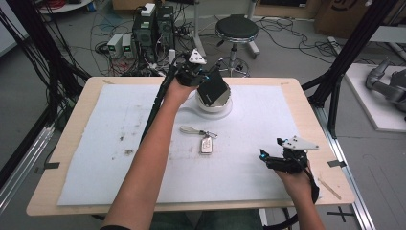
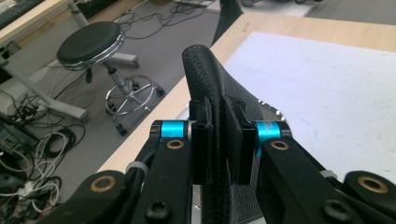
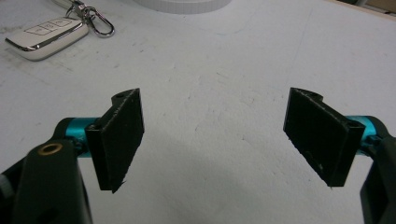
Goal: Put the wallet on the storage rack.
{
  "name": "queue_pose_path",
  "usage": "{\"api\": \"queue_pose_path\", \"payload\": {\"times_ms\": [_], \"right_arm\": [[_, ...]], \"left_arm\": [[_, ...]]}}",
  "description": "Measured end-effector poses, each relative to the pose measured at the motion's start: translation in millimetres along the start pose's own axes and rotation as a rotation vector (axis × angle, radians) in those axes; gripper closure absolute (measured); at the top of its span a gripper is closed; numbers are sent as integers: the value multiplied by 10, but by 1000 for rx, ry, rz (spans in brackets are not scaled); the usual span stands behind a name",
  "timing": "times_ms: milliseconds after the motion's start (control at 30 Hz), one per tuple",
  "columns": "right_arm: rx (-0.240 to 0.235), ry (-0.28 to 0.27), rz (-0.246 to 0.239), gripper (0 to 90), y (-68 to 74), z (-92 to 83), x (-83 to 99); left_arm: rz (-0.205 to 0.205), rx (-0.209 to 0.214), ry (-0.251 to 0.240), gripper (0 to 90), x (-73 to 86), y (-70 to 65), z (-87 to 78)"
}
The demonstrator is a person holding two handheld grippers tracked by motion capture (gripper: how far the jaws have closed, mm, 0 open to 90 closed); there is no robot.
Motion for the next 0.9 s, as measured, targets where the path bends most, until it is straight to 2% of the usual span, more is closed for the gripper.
{"api": "queue_pose_path", "payload": {"times_ms": [133,233,300,433,567,733,900], "right_arm": [[-1,4,0,207,-8,-3,14],[0,5,3,207,-13,4,14],[-1,4,0,207,-10,7,11],[-4,6,-4,206,14,16,3],[-4,4,-5,207,17,21,-2],[-7,8,-4,207,18,25,0],[-6,7,-3,207,13,23,4]], "left_arm": [[-10,-13,7,812,82,38,63],[-36,-25,-4,806,138,41,94],[-45,-25,-10,804,157,62,104],[-62,-50,-1,803,170,77,128],[-49,-83,-9,807,148,55,155],[-64,-88,-7,807,155,32,218],[-26,-91,20,762,198,6,272]]}}
Point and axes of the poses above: each handheld gripper's, and its own axes: z roughly forward along the jaws, x roughly out of its underside, y roughly to its left, the point moved 5 cm from there along z, roughly forward along the jaws, and after that the axes turned 8 degrees about -x, right-handed, at the moved point
